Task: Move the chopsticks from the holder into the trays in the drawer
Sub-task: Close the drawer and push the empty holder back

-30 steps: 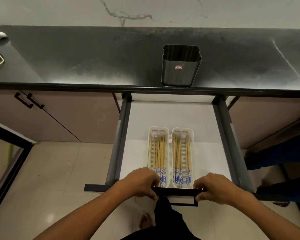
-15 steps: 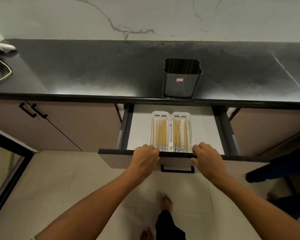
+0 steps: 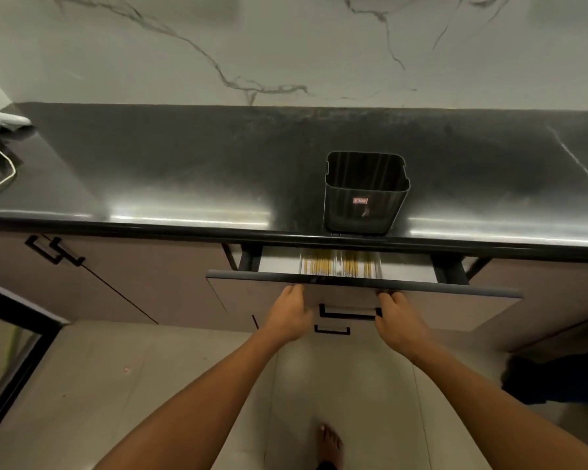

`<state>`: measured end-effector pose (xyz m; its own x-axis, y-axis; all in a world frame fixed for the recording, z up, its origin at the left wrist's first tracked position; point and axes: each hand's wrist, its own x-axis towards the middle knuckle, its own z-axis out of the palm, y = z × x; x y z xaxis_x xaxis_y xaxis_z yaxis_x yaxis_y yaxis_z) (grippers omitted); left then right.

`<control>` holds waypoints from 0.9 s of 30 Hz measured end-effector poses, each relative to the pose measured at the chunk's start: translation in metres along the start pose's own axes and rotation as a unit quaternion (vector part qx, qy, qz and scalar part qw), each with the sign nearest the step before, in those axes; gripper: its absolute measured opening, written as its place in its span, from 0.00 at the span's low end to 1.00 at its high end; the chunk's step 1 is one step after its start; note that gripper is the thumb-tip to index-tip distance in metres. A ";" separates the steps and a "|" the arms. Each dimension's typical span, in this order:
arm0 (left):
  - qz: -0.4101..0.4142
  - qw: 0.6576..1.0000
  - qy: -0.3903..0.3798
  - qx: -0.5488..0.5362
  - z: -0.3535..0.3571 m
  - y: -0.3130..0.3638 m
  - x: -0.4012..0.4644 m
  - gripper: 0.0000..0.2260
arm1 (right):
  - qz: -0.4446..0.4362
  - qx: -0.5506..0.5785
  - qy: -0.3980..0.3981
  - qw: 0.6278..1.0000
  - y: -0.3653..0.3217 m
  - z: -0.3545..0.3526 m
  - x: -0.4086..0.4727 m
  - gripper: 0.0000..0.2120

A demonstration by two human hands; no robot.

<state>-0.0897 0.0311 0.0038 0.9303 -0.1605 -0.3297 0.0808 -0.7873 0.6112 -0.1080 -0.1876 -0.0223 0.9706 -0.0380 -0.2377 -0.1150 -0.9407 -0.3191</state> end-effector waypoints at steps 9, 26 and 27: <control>-0.103 0.956 0.012 -0.273 -0.012 0.002 0.054 0.32 | -0.005 0.012 0.007 1.000 0.009 -0.012 0.063 0.26; -0.103 0.970 0.009 -0.219 -0.011 -0.006 0.090 0.19 | -0.028 -0.049 -0.025 0.998 0.014 -0.004 0.092 0.34; -0.097 0.972 0.008 -0.216 -0.013 -0.007 0.089 0.20 | -0.026 -0.050 -0.026 0.998 0.014 -0.005 0.092 0.34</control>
<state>-0.0026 0.0301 -0.0205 0.8882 -0.0222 -0.4589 0.3936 -0.4782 0.7851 -0.0197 -0.2055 -0.0442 0.9618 0.0262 -0.2724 -0.0413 -0.9702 -0.2388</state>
